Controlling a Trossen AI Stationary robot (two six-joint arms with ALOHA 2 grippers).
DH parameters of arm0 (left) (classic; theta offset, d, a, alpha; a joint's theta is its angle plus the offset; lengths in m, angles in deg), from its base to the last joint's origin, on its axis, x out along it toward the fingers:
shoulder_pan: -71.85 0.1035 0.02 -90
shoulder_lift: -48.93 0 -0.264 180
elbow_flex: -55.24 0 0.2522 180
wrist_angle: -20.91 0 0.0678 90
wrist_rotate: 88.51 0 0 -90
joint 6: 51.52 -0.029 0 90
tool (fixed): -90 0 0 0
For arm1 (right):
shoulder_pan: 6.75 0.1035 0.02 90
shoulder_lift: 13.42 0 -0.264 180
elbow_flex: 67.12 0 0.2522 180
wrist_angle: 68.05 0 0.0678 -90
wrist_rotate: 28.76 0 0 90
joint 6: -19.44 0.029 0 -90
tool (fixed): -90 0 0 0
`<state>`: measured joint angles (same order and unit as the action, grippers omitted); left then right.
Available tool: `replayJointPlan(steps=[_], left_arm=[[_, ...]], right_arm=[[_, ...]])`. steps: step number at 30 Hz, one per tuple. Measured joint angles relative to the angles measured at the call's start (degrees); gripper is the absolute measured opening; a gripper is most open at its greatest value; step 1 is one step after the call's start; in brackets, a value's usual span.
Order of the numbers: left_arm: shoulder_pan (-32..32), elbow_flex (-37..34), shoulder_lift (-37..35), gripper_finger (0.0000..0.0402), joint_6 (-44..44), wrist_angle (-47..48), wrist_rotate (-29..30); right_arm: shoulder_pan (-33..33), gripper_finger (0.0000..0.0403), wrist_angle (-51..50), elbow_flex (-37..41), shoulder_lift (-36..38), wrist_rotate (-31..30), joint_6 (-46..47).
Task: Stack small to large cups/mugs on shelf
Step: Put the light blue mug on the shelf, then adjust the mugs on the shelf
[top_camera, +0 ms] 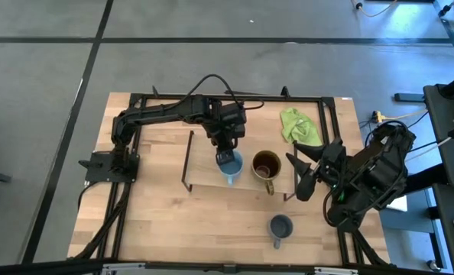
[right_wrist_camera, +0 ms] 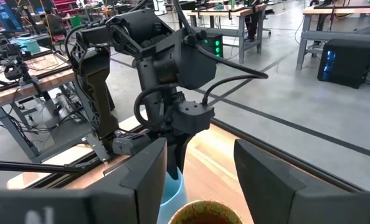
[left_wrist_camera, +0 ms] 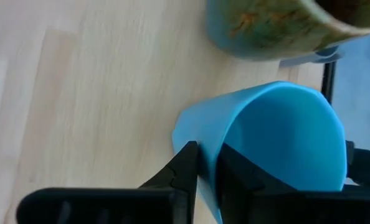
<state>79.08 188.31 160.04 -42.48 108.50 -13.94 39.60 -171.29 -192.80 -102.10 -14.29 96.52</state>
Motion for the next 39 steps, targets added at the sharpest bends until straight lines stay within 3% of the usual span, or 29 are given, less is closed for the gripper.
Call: replayJointPlan(steps=[20, 34, 39], left_arm=[[0.00, 0.00, -0.11, 0.0060, -0.63, 0.13, -0.81], [0.28, 0.09, -4.14, 0.0076, -0.22, 0.62, 0.91], [-3.13, 0.04, -7.51, 0.0072, -4.15, 0.99, 1.55]], right_arm=[[0.00, 0.0188, -0.49, -0.02, 1.22, 0.54, -0.24], [0.00, 0.0188, -0.54, -0.02, 1.52, 0.71, -3.28], [0.00, 0.0188, 0.84, -0.03, 1.52, 4.76, -4.45]])
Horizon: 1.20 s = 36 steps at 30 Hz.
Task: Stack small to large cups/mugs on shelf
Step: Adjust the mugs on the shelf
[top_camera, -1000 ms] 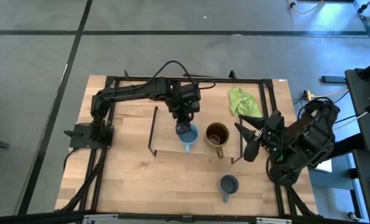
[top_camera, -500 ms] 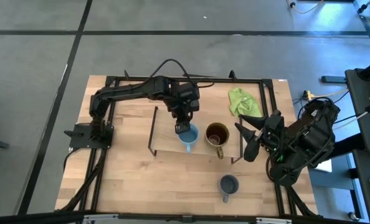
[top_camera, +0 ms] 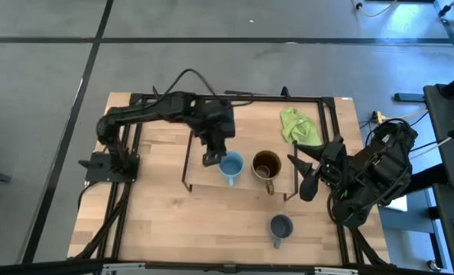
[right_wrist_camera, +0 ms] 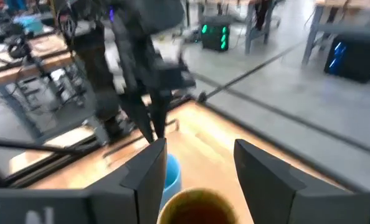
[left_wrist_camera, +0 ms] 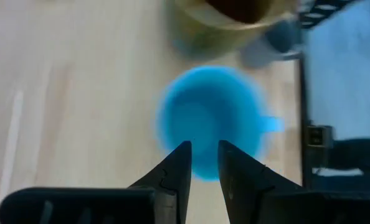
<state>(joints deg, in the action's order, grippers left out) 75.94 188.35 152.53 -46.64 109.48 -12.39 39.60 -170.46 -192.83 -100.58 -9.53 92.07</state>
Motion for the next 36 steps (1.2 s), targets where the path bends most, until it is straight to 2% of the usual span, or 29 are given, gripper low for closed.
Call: replayJointPlan(steps=[6, 9, 11, 14, 16, 21, 24, 29, 31, 36], left_arm=[[-8.06, 0.00, -6.92, 0.0070, -4.89, -7.14, -0.23], [-11.74, 0.02, -9.92, 0.0070, -6.12, -9.14, 0.29], [-13.98, 0.00, -11.89, 0.0070, -5.60, -8.93, 2.84], [-16.84, 0.02, -14.12, 0.0070, -5.01, -7.99, 8.26], [-18.50, 0.02, -15.21, 0.0070, -4.42, -7.45, 11.32], [-21.48, 0.00, -16.66, 0.0070, -3.60, -4.83, 17.63], [-21.81, -1.91, -16.98, 0.0070, -3.73, -3.88, 20.07], [-21.59, -13.23, -21.23, 0.0070, -3.34, -8.84, 19.40], [-21.57, -19.67, -24.70, 0.0070, -2.23, -13.87, 18.82], [-21.36, -34.50, -35.82, 0.0070, -0.11, -28.21, 15.45]], right_arm=[[-0.02, 0.0188, 9.74, -0.02, -0.02, 1.47, 1.40], [-0.44, 0.0188, 14.84, -0.02, -0.07, -0.37, -2.96], [-1.39, 0.0188, 16.38, -0.02, -0.07, -2.26, -5.93], [-4.30, 0.0188, 16.77, -0.02, -0.02, 0.33, -9.59], [-7.35, 0.0188, 14.67, -0.02, 0.16, 5.59, -9.78], [-18.20, 0.0188, 3.69, -0.02, 0.59, 24.44, -5.87], [-22.63, 0.0188, -1.69, 0.03, 0.37, 32.00, -3.82], [-27.94, 0.0188, -1.29, 0.14, -0.79, 41.49, -5.64], [-29.61, 0.0185, -1.27, 0.14, -0.83, 45.59, -5.73], [-32.34, 0.0161, -1.30, 0.11, -1.26, 51.51, -6.45]])
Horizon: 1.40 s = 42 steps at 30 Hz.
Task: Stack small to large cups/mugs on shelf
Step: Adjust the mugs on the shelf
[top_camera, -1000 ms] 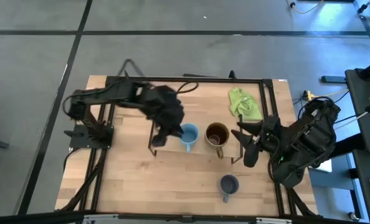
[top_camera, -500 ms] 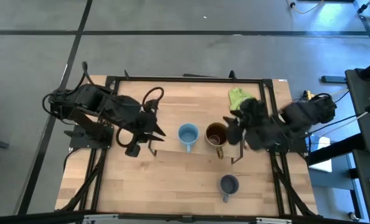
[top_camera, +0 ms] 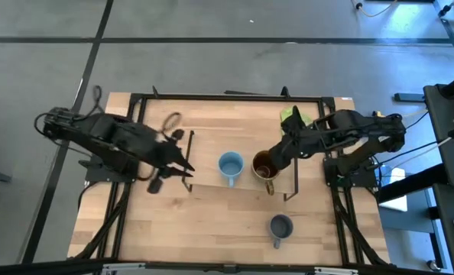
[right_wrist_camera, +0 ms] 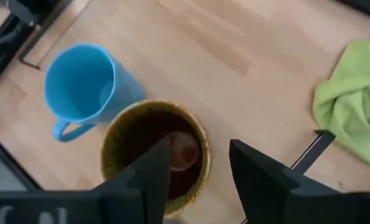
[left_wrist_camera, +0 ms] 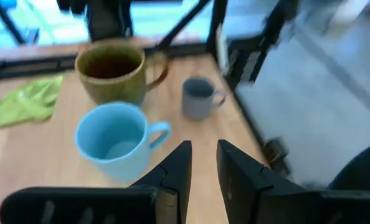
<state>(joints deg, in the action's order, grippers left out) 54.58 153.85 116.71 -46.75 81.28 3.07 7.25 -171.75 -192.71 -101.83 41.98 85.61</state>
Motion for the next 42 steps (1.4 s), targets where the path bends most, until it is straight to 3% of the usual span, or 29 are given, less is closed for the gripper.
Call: replayJointPlan(steps=[5, 12, 24, 31, 42], left_arm=[[0.49, -10.44, -10.96, 0.0070, 3.65, -9.27, -0.39], [0.49, -17.10, -18.17, 0.0069, 7.17, -10.09, 2.40], [0.49, -17.78, -18.65, 0.0069, 5.29, -8.90, 1.96], [0.49, -17.78, -18.78, 0.0069, 4.07, -8.07, 1.96], [1.01, -17.78, -18.78, 0.0069, 2.16, -8.07, 1.95]], right_arm=[[-2.31, 0.0141, -0.03, 0.00, -0.57, 7.41, -0.55], [-2.98, 0.0139, -0.03, 0.00, -3.08, 13.86, -0.28], [-4.84, 0.0139, -0.03, 3.12, -4.35, 14.15, -0.45], [-5.29, 0.0139, -0.14, 9.14, -0.91, 19.85, 1.51], [-5.32, 0.0139, -0.06, 9.35, 2.66, 17.98, 5.51]])
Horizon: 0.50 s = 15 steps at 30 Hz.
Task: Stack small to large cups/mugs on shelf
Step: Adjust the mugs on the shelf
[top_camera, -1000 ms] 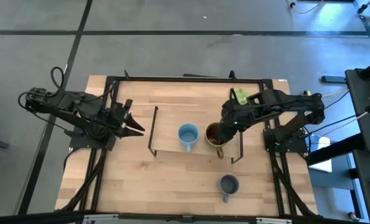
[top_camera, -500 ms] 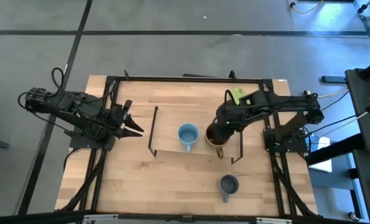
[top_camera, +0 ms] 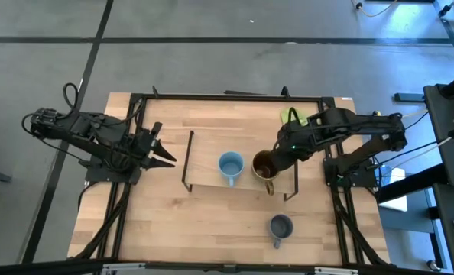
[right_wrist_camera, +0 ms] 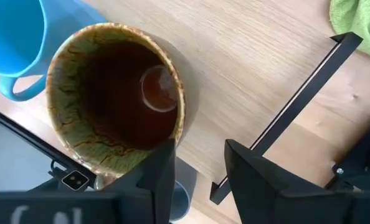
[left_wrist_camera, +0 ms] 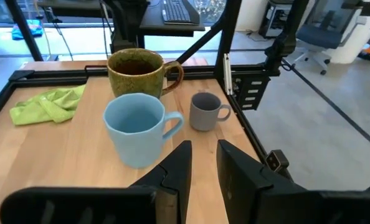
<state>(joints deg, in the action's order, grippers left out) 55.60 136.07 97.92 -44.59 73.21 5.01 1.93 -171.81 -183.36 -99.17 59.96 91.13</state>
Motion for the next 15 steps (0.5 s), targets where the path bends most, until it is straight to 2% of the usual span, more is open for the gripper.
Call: replayJointPlan(steps=[7, 15], left_arm=[[1.93, 0.00, 0.00, 0.0069, 0.26, 0.02, -0.01], [2.52, 0.04, 0.07, 0.0069, 0.41, 0.02, -0.01]], right_arm=[[0.66, 0.0152, 2.73, 0.02, -0.74, 1.28, -0.99], [1.38, 0.0176, 0.63, 0.90, -1.72, 1.00, -0.05]])
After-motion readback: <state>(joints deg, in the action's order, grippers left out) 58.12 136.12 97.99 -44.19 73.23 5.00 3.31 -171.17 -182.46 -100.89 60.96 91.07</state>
